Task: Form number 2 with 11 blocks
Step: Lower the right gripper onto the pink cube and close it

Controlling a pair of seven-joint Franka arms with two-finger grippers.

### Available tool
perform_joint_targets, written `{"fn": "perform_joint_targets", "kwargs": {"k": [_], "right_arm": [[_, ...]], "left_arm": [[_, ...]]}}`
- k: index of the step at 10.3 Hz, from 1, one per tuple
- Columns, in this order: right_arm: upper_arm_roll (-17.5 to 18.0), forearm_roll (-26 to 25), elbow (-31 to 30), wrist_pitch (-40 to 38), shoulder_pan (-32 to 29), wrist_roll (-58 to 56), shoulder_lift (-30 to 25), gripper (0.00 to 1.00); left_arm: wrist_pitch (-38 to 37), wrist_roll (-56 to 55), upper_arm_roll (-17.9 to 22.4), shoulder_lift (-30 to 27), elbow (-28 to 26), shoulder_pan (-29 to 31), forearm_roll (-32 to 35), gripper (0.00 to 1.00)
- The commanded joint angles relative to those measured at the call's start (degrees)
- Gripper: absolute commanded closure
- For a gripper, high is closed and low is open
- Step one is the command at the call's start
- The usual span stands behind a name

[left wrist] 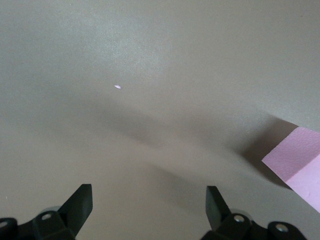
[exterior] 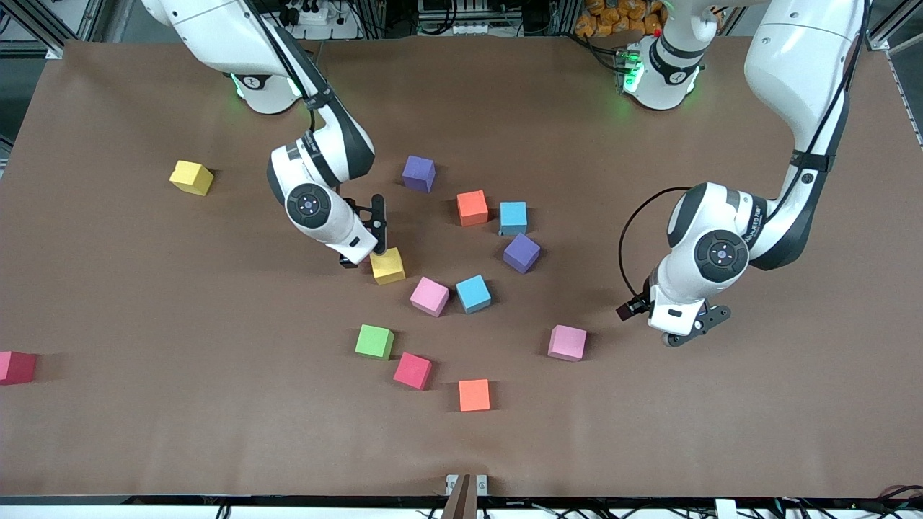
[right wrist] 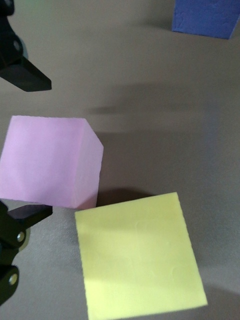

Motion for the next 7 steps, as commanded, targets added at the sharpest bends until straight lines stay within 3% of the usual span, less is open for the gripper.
{"fn": "perform_joint_targets", "kwargs": {"k": [1, 3, 4, 6, 7], "right_arm": [[0.02, 2.07, 0.0, 0.74, 0.13, -0.06, 1.29, 0.0], [0.02, 2.34, -0.09, 1.44, 0.13, -0.06, 1.65, 0.02], [0.02, 2.34, -0.09, 1.53, 0.13, -0.14, 1.74, 0.09], [0.02, 2.34, -0.09, 1.62, 0.13, -0.15, 1.74, 0.31], [0.02, 2.34, 0.0, 1.62, 0.13, -0.15, 1.74, 0.48]], "left_arm": [[0.13, -1.87, -0.05, 0.71, 1.04, -0.34, 1.58, 0.0], [0.13, -1.87, 0.04, 0.89, 1.04, -0.34, 1.58, 0.0], [0.13, -1.87, 0.04, 0.89, 1.04, -0.34, 1.58, 0.0], [0.13, -1.87, 0.04, 0.89, 1.04, -0.34, 1.58, 0.0], [0.13, -1.87, 0.04, 0.98, 1.04, -0.34, 1.58, 0.0]]}}
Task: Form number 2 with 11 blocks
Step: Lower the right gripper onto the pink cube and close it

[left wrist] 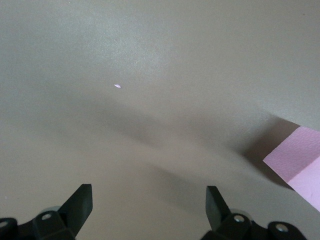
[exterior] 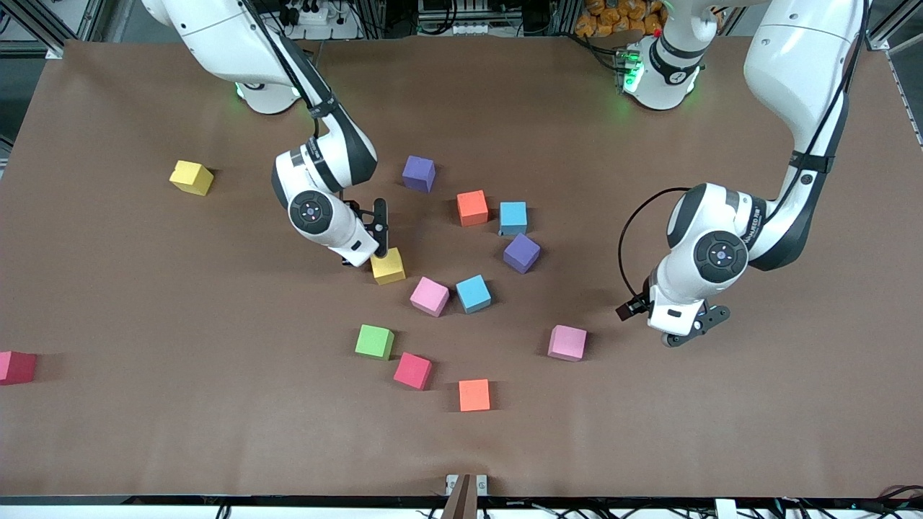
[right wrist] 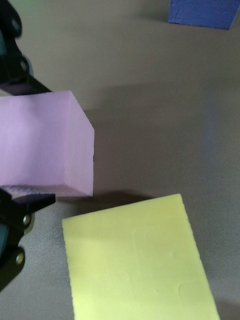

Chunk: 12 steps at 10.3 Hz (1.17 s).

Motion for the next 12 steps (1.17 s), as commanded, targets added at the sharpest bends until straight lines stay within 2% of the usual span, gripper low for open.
{"fn": "perform_joint_targets", "kwargs": {"k": [1, 2, 3, 7, 10, 12], "right_arm": [[0.03, 1.37, -0.04, 0.29, 0.04, -0.25, 0.12, 0.68], [0.03, 1.37, -0.04, 0.2, -0.31, -0.78, 0.03, 0.92], [0.12, 1.37, 0.04, -0.41, -0.66, -1.22, -0.75, 1.0], [0.03, 1.45, 0.13, -7.94, 0.12, -0.61, -6.81, 1.0], [-0.49, 4.7, -0.22, -16.21, 1.09, -0.08, -12.78, 1.0], [-1.2, 4.71, -1.18, -19.39, 3.28, 5.17, -15.69, 1.0]], "left_arm": [[0.13, -1.87, 0.04, 0.78, 1.04, -0.34, 1.58, 0.0], [0.13, -1.87, 0.04, 0.78, 1.04, -0.34, 1.58, 0.0], [0.13, -1.87, 0.04, 0.78, 1.04, -0.34, 1.58, 0.0], [0.22, -1.87, 0.04, 0.78, 1.04, -0.34, 1.58, 0.0], [0.13, -1.87, 0.04, 0.69, 1.04, -0.34, 1.58, 0.0], [0.13, -1.87, -0.05, 0.78, 1.04, -0.34, 1.58, 0.0]]}}
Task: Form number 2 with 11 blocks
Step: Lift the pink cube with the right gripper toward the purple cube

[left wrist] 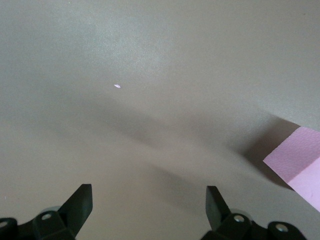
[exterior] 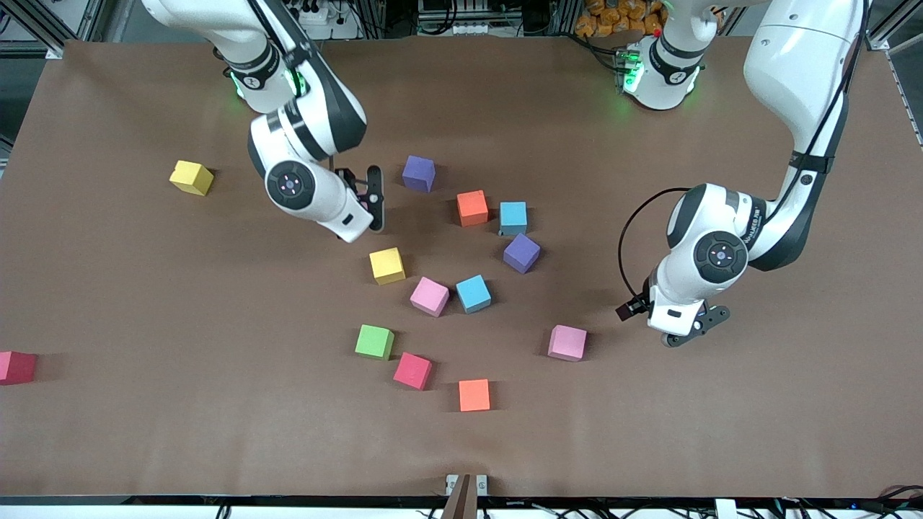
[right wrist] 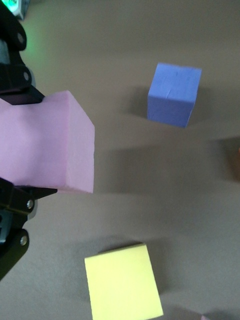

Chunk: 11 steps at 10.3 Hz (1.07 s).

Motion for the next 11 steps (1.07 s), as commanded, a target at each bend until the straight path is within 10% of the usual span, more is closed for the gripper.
{"fn": "perform_joint_targets", "kwargs": {"k": [1, 11], "right_arm": [[-1.02, 1.19, -3.95, -0.69, 3.66, 4.94, -4.25, 1.0], [-4.63, 4.77, -26.19, 20.92, 20.88, 17.35, -9.97, 1.0]], "left_arm": [[0.13, -1.87, 0.03, 0.69, 0.97, -0.34, 1.58, 0.0], [0.13, -1.87, 0.03, 0.87, 0.97, -0.43, 1.58, 0.0]]}}
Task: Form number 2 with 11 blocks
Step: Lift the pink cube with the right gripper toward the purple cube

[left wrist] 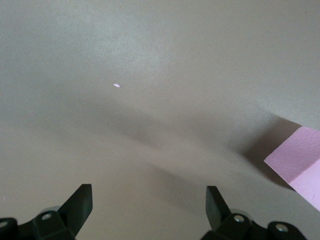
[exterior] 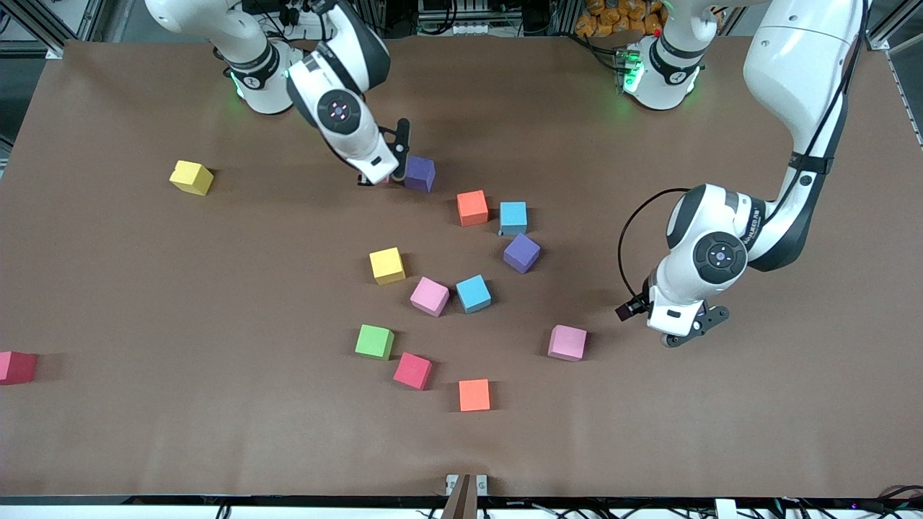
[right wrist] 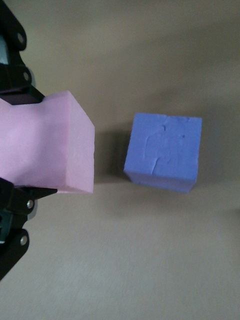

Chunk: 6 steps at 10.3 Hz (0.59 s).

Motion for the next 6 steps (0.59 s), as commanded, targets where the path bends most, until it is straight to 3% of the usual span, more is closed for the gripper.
{"fn": "perform_joint_targets", "kwargs": {"k": [1, 3, 6], "right_arm": [[-0.92, 3.64, -4.19, 2.88, 2.08, 0.45, -2.2, 1.0], [-0.92, 7.57, -7.42, 8.89, 2.42, 0.89, -2.2, 1.0], [-0.83, 8.31, -8.24, 14.03, 5.06, 0.72, -0.98, 1.0]], "left_arm": [[0.13, -1.87, 0.03, 0.83, 0.89, -0.41, 1.58, 0.0], [0.22, -1.87, 0.03, 0.92, 0.89, -0.32, 1.66, 0.0], [0.92, -1.87, 0.03, 1.36, 0.89, -0.32, 1.66, 0.0]]}}
